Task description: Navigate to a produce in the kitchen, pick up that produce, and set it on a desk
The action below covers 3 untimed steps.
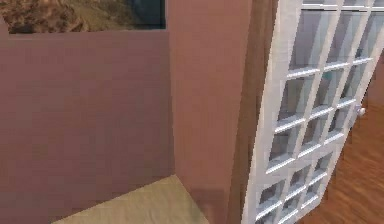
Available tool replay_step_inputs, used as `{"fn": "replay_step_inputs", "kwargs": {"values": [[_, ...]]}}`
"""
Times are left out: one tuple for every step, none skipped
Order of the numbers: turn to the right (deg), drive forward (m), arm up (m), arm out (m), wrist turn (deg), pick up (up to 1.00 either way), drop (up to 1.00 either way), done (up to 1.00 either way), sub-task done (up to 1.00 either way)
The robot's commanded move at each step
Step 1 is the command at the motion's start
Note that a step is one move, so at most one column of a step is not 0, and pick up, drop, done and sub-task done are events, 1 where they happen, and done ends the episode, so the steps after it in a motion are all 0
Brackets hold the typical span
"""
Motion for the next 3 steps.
{"fn": "replay_step_inputs", "kwargs": {"values": [[45.0,0.00,0.00,0.00,0.0,0.00,0.00,0.00,0.00],[0.0,0.75,0.00,0.00,0.0,0.00,0.00,0.00,0.00],[30.0,0.00,0.00,0.00,0.0,0.00,0.00,0.00,0.00]]}}
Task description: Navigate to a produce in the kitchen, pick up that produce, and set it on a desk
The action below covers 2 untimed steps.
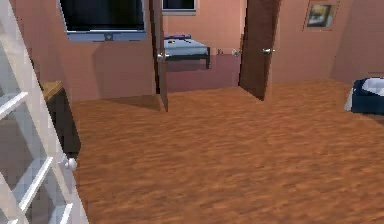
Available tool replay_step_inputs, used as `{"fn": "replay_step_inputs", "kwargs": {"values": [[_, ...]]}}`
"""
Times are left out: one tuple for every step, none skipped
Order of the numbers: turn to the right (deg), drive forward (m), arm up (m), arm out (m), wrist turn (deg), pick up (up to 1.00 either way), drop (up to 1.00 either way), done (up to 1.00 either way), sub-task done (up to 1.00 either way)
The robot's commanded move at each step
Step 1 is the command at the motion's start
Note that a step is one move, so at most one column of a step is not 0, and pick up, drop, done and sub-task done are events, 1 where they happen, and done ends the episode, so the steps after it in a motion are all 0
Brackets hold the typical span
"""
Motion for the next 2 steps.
{"fn": "replay_step_inputs", "kwargs": {"values": [[0.0,1.00,0.00,0.00,0.0,0.00,0.00,0.00,0.00],[3.0,0.00,0.00,0.00,0.0,0.00,0.00,0.00,0.00]]}}
